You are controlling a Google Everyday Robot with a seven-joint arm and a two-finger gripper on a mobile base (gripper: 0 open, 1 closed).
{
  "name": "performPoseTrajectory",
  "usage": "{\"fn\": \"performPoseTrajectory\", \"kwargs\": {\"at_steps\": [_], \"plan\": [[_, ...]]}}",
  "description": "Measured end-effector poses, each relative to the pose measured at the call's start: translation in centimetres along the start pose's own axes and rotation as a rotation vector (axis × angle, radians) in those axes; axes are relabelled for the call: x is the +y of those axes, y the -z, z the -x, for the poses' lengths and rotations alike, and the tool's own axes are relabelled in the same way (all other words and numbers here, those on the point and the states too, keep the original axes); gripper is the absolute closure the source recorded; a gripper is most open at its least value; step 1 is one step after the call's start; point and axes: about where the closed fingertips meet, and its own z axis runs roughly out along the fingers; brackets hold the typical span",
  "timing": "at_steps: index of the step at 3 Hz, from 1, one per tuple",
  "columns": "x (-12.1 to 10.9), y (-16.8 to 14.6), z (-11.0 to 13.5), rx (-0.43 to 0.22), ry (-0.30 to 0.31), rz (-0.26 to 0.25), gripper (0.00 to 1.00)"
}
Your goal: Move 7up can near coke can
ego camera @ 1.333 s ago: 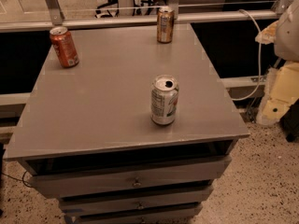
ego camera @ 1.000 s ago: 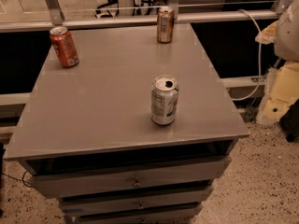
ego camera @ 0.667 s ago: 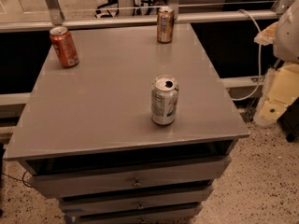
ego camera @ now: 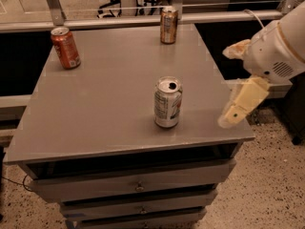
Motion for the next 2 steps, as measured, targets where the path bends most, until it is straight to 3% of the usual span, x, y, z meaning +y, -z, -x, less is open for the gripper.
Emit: {"fn": "performPoseTrajectory", "kwargs": {"at_steps": [2], "plan": [[0.7, -7.0, 4.8, -0.353, 0.036, 0.12, 0.0]]}}
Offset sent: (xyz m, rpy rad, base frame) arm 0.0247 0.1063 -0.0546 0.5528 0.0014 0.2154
